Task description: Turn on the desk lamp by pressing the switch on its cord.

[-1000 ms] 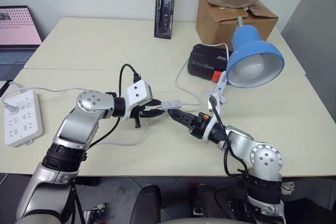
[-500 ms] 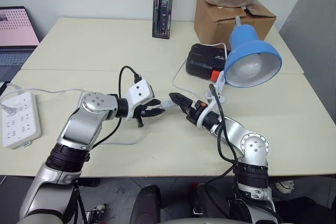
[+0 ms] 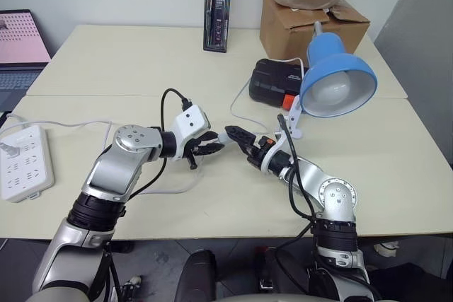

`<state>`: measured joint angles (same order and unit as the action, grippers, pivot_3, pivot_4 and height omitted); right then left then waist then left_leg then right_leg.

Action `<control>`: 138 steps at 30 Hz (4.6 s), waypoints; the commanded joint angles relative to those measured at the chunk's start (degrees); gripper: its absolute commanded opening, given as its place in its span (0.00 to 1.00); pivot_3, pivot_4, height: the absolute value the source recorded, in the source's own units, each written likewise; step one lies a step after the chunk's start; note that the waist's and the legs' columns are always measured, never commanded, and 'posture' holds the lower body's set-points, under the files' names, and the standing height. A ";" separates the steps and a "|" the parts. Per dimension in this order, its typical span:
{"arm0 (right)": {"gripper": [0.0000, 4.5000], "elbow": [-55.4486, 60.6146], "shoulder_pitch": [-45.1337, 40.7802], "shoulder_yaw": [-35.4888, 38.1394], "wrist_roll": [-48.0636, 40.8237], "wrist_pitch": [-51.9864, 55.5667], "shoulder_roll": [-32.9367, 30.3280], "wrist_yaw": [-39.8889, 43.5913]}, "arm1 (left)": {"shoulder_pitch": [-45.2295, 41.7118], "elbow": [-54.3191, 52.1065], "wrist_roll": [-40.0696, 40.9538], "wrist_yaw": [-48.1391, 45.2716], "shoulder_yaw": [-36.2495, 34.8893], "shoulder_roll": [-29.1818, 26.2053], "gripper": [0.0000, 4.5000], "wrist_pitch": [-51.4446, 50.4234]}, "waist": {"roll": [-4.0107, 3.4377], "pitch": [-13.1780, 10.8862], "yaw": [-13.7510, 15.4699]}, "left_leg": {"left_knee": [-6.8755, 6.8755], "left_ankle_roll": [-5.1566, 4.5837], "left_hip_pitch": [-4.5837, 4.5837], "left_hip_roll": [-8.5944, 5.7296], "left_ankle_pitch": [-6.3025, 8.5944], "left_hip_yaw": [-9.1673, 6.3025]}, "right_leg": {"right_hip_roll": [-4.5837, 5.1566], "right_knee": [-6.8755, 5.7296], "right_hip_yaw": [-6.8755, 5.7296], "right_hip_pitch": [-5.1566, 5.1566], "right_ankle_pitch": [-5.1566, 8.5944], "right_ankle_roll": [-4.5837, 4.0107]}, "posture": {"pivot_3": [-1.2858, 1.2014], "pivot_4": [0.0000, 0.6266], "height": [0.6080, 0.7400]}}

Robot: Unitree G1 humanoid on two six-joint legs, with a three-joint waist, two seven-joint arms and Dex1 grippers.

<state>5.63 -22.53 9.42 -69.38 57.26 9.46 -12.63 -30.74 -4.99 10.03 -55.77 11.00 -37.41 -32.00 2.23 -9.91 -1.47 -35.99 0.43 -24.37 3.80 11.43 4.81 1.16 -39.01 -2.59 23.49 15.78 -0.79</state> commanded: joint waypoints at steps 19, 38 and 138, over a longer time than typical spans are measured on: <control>0.19 -0.70 1.54 -2.59 -3.69 -1.57 4.31 -1.02 | -0.22 -6.58 0.86 0.47 -0.22 -0.07 0.23 -2.32 | 0.00 0.00 -0.04 | 0.01 0.00 0.00 0.00 0.00 0.00 | 0.00 0.01 0.01 0.01 0.00 0.00 | 0.52 0.24 1.00; 0.48 2.02 2.88 -2.86 -6.50 -3.83 3.60 1.07 | 0.04 -8.34 2.01 3.64 -0.94 0.33 0.18 -5.96 | 0.00 0.00 -0.04 | 0.01 0.00 0.00 0.00 0.00 0.00 | 0.00 0.01 0.01 0.00 0.00 0.00 | 0.52 0.24 1.00; 0.48 28.13 11.44 -7.72 2.10 7.40 -30.94 20.14 | -6.05 6.14 -2.90 -7.88 1.22 3.84 0.25 8.54 | 0.00 -0.01 0.44 | -0.09 -0.02 -0.07 -0.04 -0.01 -0.04 | -0.03 0.01 -0.02 0.03 -0.01 0.05 | 0.52 0.24 1.00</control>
<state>34.93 -10.94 -0.32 -62.10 64.02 -24.15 11.74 -36.53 5.38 5.58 -64.34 13.82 -33.51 -21.36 2.23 -9.92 -1.03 -36.08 0.41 -24.43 3.76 11.42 4.77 1.14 -39.02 -2.60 23.52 15.77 -0.73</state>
